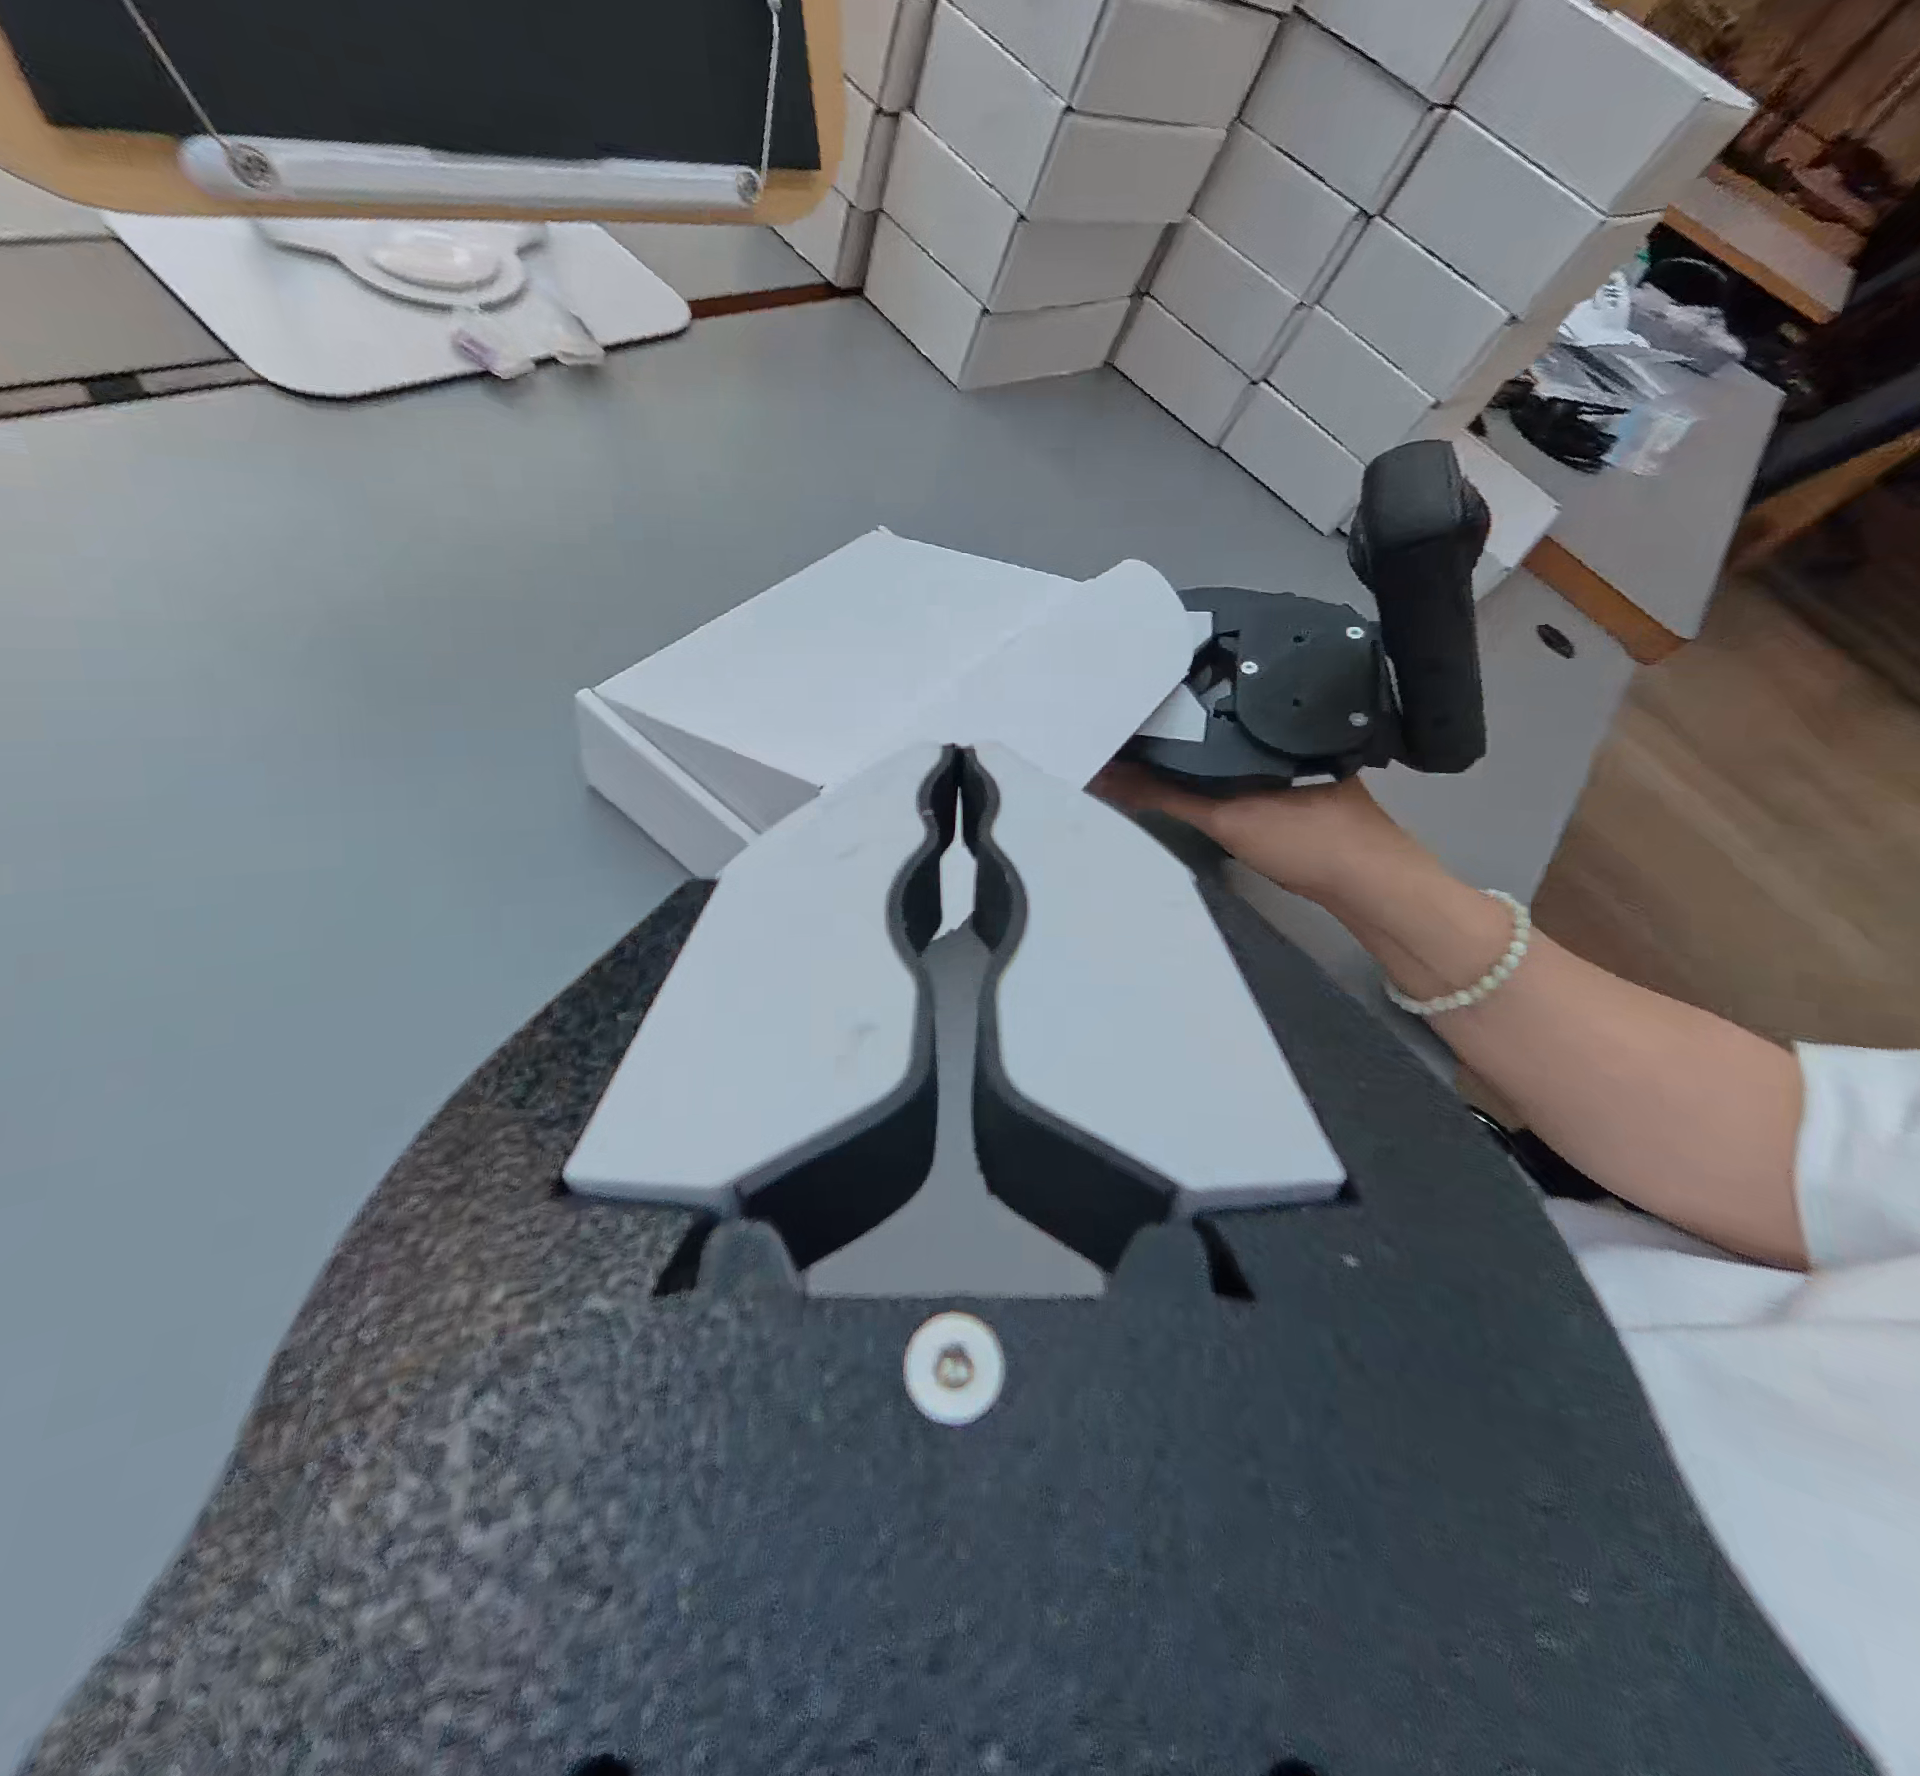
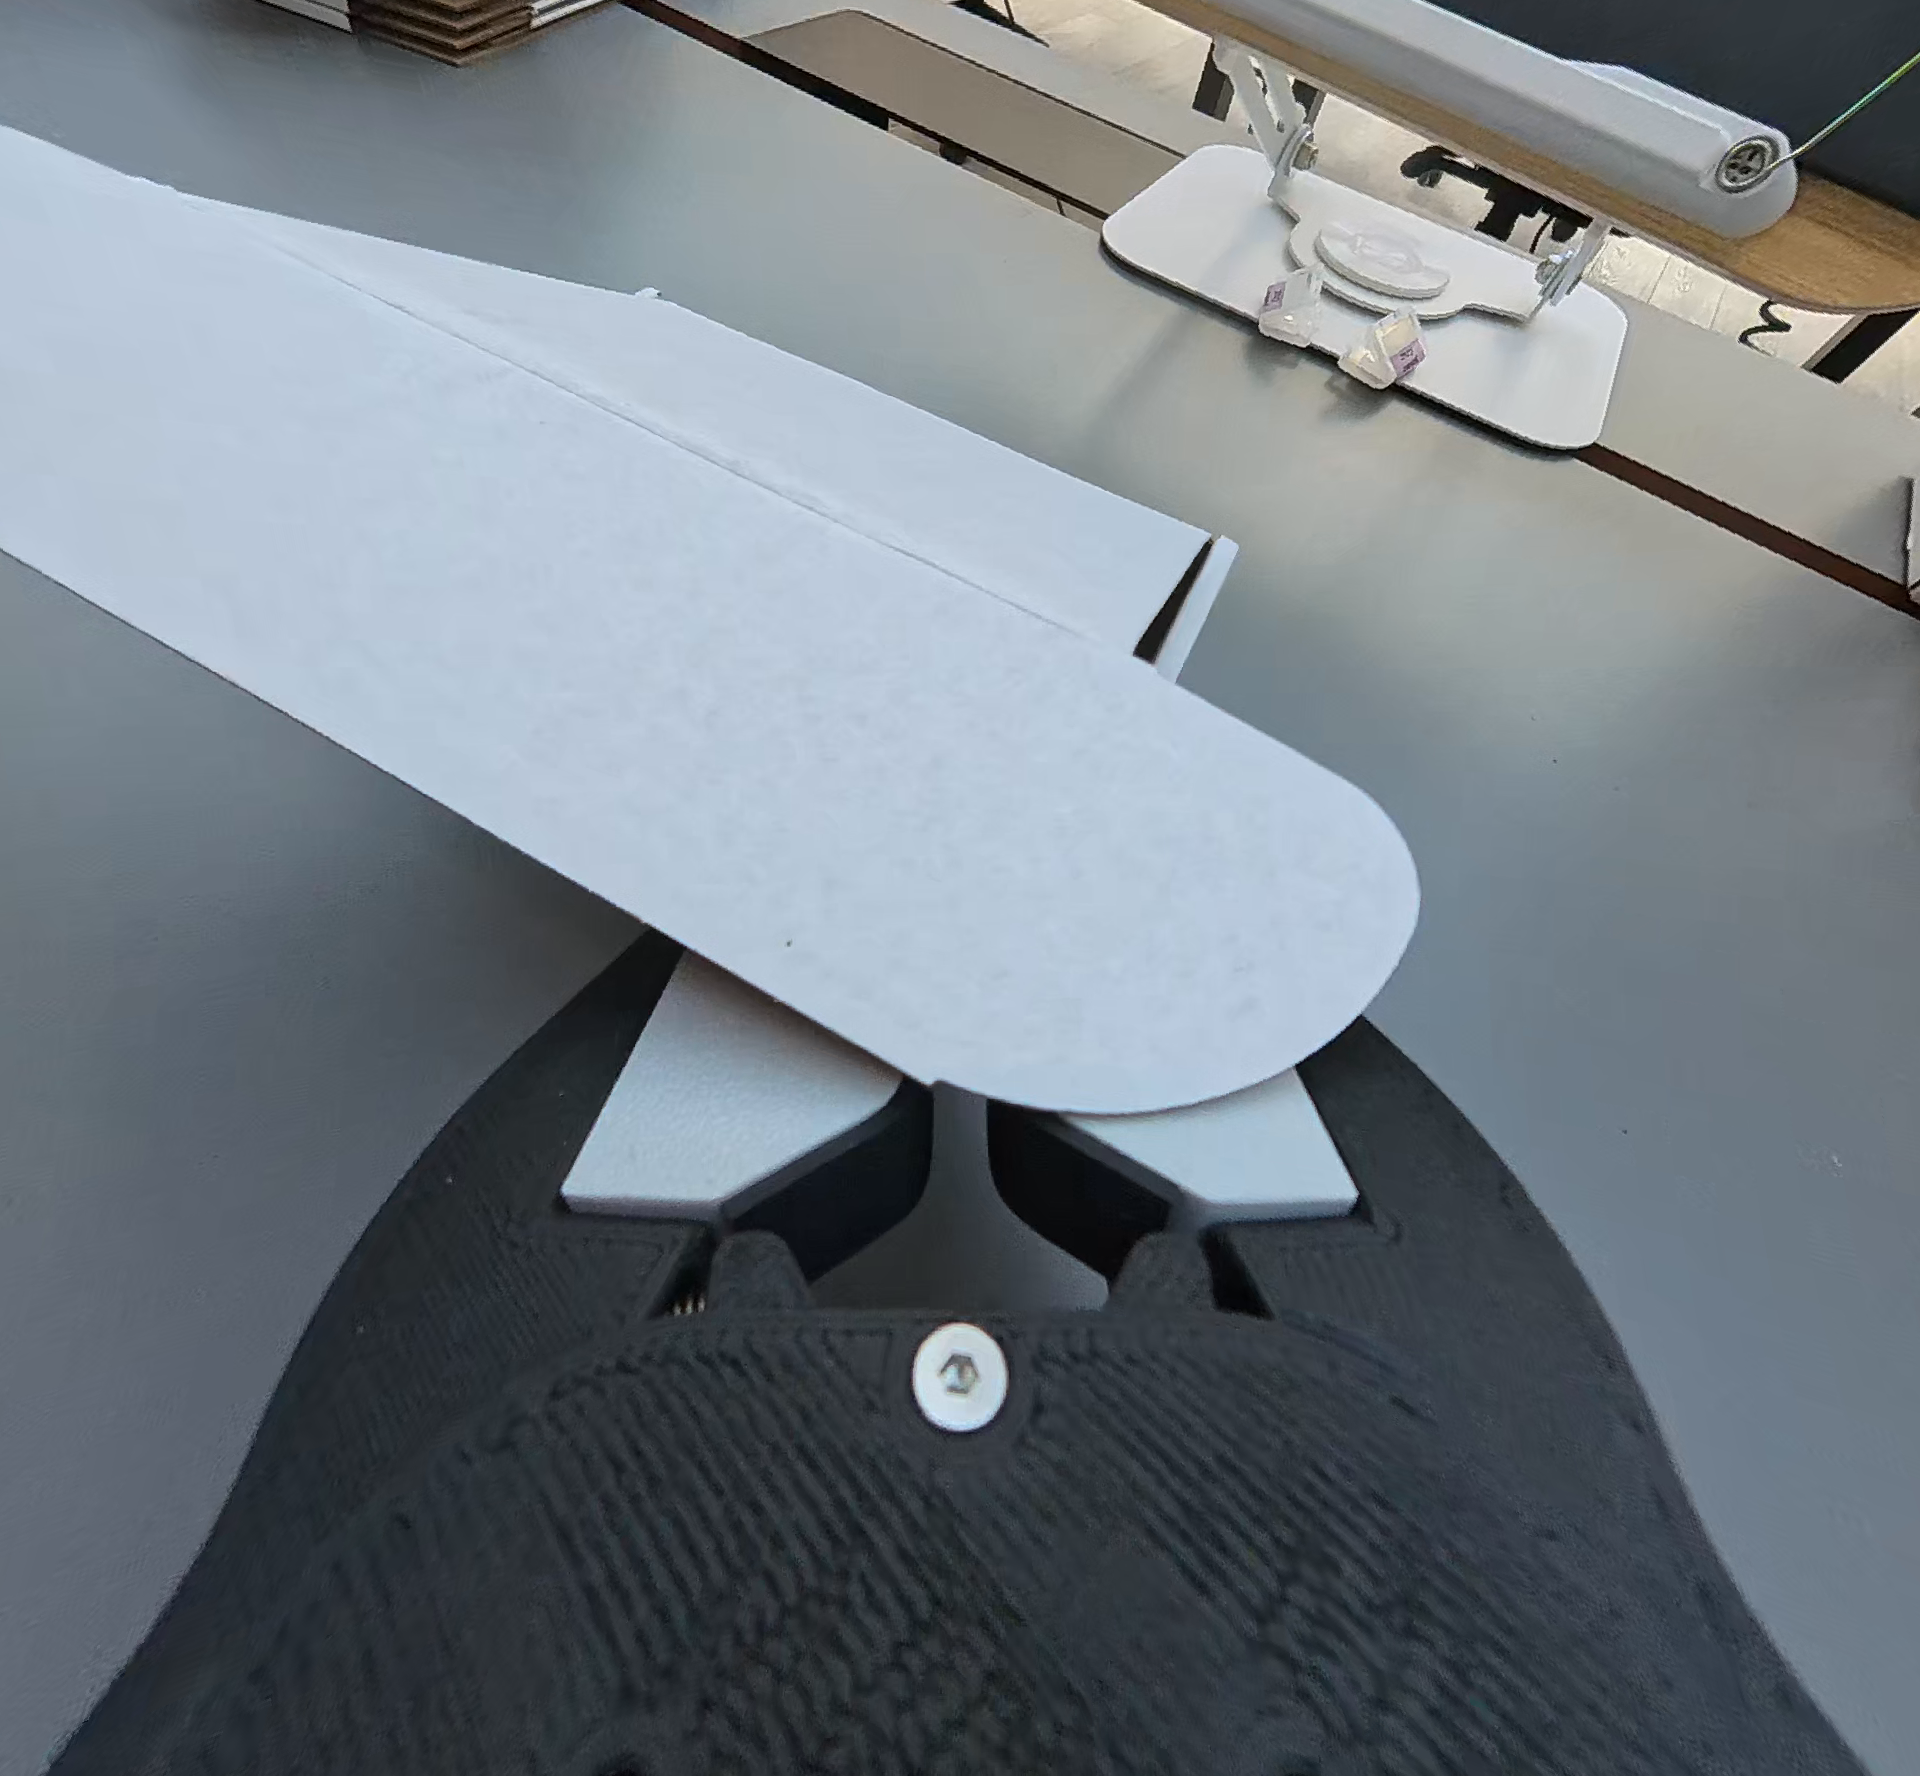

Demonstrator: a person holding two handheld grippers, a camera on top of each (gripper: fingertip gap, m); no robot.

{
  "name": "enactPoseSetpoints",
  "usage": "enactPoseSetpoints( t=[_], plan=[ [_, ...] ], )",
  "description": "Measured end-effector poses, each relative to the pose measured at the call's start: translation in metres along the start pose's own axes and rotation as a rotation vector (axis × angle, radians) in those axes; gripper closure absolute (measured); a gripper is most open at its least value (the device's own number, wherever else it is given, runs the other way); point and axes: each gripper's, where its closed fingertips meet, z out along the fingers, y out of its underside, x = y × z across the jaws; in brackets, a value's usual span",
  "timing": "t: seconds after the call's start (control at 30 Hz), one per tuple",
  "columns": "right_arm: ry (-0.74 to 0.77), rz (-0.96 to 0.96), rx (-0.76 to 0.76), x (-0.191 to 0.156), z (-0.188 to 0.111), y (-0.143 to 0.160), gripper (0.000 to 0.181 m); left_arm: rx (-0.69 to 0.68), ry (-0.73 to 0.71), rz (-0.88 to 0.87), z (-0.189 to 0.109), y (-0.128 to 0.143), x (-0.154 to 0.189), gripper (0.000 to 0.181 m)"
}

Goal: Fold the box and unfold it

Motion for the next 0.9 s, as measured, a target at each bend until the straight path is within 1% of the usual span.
enactPoseSetpoints(
  t=[0.07, 0.13, 0.2, 0.27, 0.33, 0.43, 0.5, 0.57, 0.6, 0.63, 0.7, 0.73, 0.8, 0.83, 0.87, 0.9],
  plan=[
    [0.004, -0.003, 0.001, 0.0, 0.0, 0.0, 0.176, -0.067, 0.134, -0.091, 0.017, -0.008, -0.006, 0.181],
    [0.004, -0.003, 0.001, 0.0, 0.0, 0.0, 0.176, -0.135, 0.248, -0.232, 0.036, -0.013, -0.016, 0.181],
    [0.004, -0.002, 0.001, 0.0, 0.0, 0.0, 0.176, -0.22, 0.287, -0.341, 0.054, -0.006, -0.033, 0.181],
    [0.005, -0.003, 0.001, 0.0, 0.0, 0.0, 0.176, -0.298, 0.315, -0.427, 0.069, 0.006, -0.045, 0.181],
    [0.002, -0.008, 0.002, 0.0, 0.0, 0.0, 0.176, -0.33, 0.341, -0.493, 0.078, 0.015, -0.05, 0.181],
    [-0.003, -0.009, 0.006, 0.001, -0.001, 0.0, 0.176, -0.338, 0.348, -0.562, 0.087, 0.024, -0.057, 0.181],
    [-0.008, -0.01, 0.01, 0.001, -0.001, 0.0, 0.176, -0.365, 0.32, -0.572, 0.091, 0.036, -0.062, 0.181],
    [-0.034, -0.023, 0.018, 0.001, -0.003, 0.0, 0.175, -0.348, 0.323, -0.587, 0.092, 0.039, -0.061, 0.181],
    [-0.061, -0.029, 0.026, 0.0, -0.005, 0.0, 0.171, -0.342, 0.307, -0.574, 0.092, 0.04, -0.061, 0.181],
    [-0.09, -0.025, 0.039, -0.001, -0.01, -0.001, 0.162, -0.348, 0.282, -0.542, 0.093, 0.043, -0.061, 0.181],
    [-0.19, 0.015, 0.047, -0.006, -0.025, 0.001, 0.148, -0.365, 0.231, -0.479, 0.094, 0.049, -0.061, 0.181],
    [-0.23, 0.058, 0.044, -0.007, -0.035, 0.002, 0.143, -0.366, 0.212, -0.461, 0.095, 0.049, -0.061, 0.181],
    [-0.303, 0.095, -0.01, -0.007, -0.057, 0.015, 0.142, -0.393, 0.157, -0.403, 0.097, 0.055, -0.062, 0.181],
    [-0.315, 0.094, -0.072, -0.005, -0.067, 0.028, 0.14, -0.406, 0.128, -0.368, 0.098, 0.058, -0.062, 0.181],
    [-0.313, 0.093, -0.123, 0.0, -0.077, 0.039, 0.142, -0.421, 0.102, -0.339, 0.099, 0.061, -0.062, 0.181],
    [-0.299, 0.099, -0.144, 0.008, -0.086, 0.044, 0.151, -0.433, 0.081, -0.314, 0.1, 0.064, -0.063, 0.181]
  ],
)
